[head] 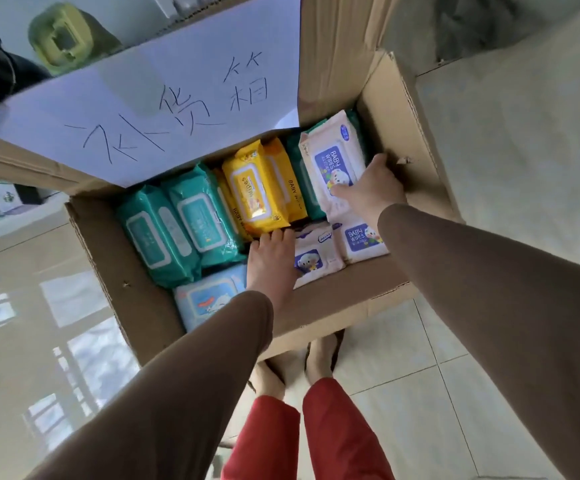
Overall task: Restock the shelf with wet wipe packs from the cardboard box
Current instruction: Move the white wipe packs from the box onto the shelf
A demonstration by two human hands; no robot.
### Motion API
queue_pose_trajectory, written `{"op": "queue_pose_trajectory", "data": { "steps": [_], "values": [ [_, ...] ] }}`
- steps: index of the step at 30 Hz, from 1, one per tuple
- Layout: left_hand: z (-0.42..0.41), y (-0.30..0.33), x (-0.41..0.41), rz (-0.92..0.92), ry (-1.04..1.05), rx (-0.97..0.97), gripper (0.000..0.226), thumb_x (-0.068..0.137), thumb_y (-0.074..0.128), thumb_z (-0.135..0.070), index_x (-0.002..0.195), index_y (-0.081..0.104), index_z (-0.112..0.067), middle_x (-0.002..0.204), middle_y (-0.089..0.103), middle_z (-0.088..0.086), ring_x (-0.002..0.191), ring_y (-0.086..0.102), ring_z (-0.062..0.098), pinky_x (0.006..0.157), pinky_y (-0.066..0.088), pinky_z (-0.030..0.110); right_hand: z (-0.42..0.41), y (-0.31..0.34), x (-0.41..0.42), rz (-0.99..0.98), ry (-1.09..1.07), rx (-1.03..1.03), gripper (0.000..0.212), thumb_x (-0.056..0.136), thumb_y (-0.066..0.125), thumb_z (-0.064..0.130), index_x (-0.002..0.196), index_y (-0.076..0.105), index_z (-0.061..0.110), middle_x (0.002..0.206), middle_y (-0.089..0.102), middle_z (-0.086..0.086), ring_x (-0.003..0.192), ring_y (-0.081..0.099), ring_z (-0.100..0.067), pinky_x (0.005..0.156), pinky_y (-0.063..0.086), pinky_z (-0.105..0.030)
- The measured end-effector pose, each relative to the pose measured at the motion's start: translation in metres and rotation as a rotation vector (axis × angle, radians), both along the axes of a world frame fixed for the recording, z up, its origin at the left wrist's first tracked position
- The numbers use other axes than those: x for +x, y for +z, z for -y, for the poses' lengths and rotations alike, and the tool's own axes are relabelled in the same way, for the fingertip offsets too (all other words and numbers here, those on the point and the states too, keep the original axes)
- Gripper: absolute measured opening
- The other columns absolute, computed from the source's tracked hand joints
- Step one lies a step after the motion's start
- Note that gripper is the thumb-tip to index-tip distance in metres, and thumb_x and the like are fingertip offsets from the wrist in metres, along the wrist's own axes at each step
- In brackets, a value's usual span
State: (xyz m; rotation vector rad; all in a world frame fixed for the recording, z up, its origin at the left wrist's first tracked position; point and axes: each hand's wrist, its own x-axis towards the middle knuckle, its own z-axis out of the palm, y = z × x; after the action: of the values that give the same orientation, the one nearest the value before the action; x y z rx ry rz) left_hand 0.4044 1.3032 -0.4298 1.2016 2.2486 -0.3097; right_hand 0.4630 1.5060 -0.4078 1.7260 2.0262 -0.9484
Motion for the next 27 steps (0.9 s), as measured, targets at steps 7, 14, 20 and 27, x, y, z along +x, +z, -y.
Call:
{"op": "queue_pose_trajectory", "data": {
  "steps": [7,14,20,27],
  "values": [
    [0.003,0.035,0.001,0.175,0.085,0.023,0.029,0.082,0.070,-0.031,0.109,0.066,-0.021,0.106,0.061,0.003,0.104,0.059,0.026,0.075,0.043,0.033,0.025,0.032,0.009,-0.212,-0.062,-0.067,0.021,0.080,0.069,0.032,0.091,0.066,0.014,0.095,0.070,-0.002,0.087,0.066,-0.026,0.074,0.055,-0.036],
    [0.056,0.154,-0.032,0.166,0.219,0.154,0.032,0.086,0.068,-0.031,0.117,0.060,-0.026,0.106,0.063,0.003,0.103,0.055,0.026,0.075,0.042,0.034,0.076,0.145,0.018,-0.317,0.063,0.028,0.030,0.085,0.062,0.022,0.067,0.040,0.013,0.069,0.059,-0.009,0.060,0.051,-0.024,0.053,0.041,-0.035],
    [0.152,0.291,-0.103,0.167,0.314,0.200,0.038,0.086,0.063,-0.050,0.118,0.055,-0.031,0.100,0.070,0.003,0.089,0.064,0.029,0.073,0.051,0.036,0.159,0.278,-0.010,-0.514,0.090,-0.020,0.034,0.078,0.063,0.029,0.074,0.038,0.006,0.070,0.049,-0.020,0.058,0.035,-0.018,0.055,0.026,-0.032],
    [0.337,0.435,-0.211,0.186,0.563,0.308,0.049,0.075,0.074,-0.048,0.116,0.051,-0.032,0.101,0.069,0.002,0.086,0.065,0.030,0.077,0.055,0.042,0.318,0.417,-0.121,-0.792,0.046,-0.154,0.018,0.069,0.071,0.023,0.071,0.053,0.025,0.075,0.068,0.003,0.067,0.063,-0.022,0.060,0.049,-0.038]
  ]
}}
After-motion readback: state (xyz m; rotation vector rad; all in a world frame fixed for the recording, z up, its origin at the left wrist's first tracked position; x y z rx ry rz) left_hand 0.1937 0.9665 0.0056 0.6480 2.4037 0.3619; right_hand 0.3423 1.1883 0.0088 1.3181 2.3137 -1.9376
